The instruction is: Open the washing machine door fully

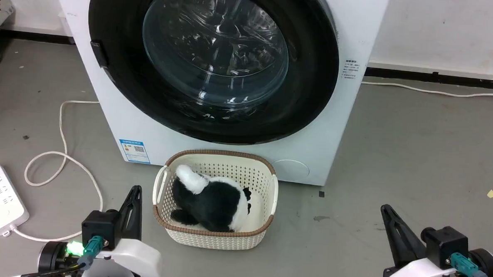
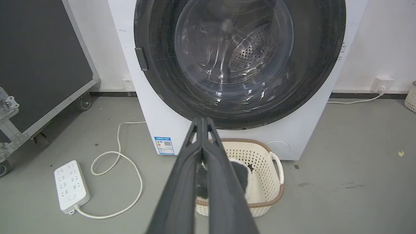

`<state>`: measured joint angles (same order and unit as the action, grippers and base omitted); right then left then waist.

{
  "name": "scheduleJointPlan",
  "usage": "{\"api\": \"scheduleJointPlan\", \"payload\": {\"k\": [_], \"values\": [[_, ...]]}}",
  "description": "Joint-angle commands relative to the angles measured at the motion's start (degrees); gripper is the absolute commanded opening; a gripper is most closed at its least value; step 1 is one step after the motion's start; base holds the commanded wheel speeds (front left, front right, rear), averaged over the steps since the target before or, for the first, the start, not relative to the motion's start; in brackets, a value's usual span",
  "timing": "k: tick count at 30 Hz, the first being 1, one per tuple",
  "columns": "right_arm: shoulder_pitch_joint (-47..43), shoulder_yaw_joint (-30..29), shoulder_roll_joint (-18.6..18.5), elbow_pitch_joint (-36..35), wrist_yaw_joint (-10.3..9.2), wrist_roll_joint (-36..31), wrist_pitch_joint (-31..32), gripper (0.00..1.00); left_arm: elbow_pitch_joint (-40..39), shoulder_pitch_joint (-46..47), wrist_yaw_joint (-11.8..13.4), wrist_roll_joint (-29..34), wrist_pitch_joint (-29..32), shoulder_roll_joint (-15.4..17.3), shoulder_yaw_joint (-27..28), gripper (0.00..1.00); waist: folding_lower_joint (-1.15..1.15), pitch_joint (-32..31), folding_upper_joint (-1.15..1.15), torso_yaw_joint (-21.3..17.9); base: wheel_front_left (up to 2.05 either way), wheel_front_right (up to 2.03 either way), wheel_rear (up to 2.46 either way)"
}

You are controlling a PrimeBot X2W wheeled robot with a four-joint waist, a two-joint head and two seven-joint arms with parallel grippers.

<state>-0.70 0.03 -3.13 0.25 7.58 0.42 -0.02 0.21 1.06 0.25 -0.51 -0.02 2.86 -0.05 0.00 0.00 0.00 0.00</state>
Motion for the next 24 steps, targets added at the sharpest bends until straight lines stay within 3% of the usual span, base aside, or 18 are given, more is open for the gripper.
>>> {"api": "scheduleJointPlan", "payload": {"k": [1,24], "values": [[0.7,0.0,0.2,-0.2,-0.09,-0.4,0.0,0.0,-0.2,-1.1,-0.2,0.5,0.0,0.0,0.0,0.0,0.0,0.0,0.0,0.0,0.0,0.0,0.0],[0.7,0.0,0.2,-0.2,-0.09,-0.4,0.0,0.0,-0.2,-1.1,-0.2,0.5,0.0,0.0,0.0,0.0,0.0,0.0,0.0,0.0,0.0,0.0,0.0]]}}
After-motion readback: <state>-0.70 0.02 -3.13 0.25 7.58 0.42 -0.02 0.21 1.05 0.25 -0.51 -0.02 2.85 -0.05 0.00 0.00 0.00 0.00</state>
